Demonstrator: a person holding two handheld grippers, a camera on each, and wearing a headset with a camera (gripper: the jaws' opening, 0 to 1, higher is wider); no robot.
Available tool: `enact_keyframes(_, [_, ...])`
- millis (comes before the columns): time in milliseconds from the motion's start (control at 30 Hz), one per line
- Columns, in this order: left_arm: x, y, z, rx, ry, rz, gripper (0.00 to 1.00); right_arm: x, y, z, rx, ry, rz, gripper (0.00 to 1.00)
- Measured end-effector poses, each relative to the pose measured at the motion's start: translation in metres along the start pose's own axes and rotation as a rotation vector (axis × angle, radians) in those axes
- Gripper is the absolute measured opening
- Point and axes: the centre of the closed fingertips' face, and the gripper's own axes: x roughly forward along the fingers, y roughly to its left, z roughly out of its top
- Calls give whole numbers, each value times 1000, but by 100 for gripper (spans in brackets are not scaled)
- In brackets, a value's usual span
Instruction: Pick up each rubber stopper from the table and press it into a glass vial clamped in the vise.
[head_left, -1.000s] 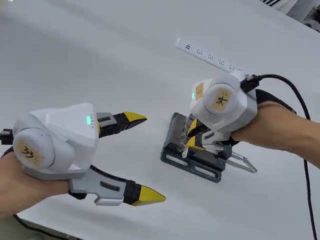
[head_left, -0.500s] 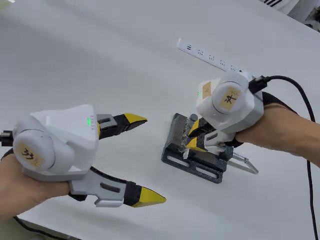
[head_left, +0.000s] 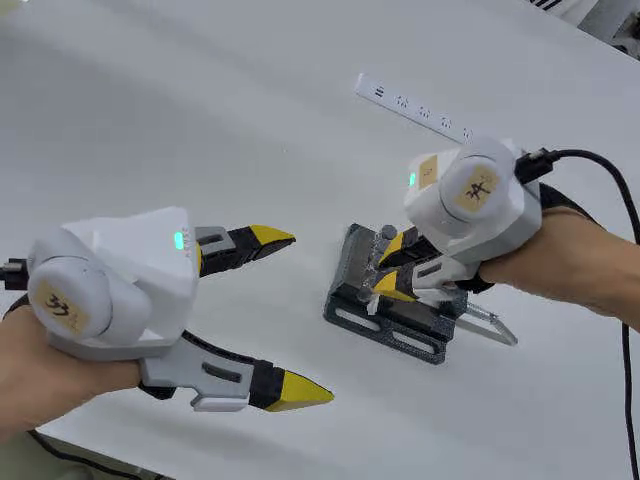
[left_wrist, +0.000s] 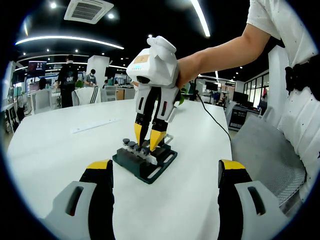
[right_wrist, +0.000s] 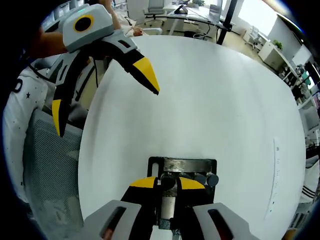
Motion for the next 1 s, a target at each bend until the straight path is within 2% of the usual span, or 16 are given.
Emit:
enact_keyframes(100, [0, 0, 0, 0, 2, 0, 85, -5, 0, -1, 24, -26, 3, 8])
enact_keyframes(267, [-1, 0, -1, -2, 3, 2, 85, -8, -3, -8, 30, -29, -14, 0])
enact_keyframes(700, [2, -1, -1, -4, 10, -9, 85, -1, 1, -8, 55, -47, -1, 1])
enact_keyframes(1000, [2, 0, -3, -12, 12, -7, 85, 3, 1, -11, 60, -39, 11, 1])
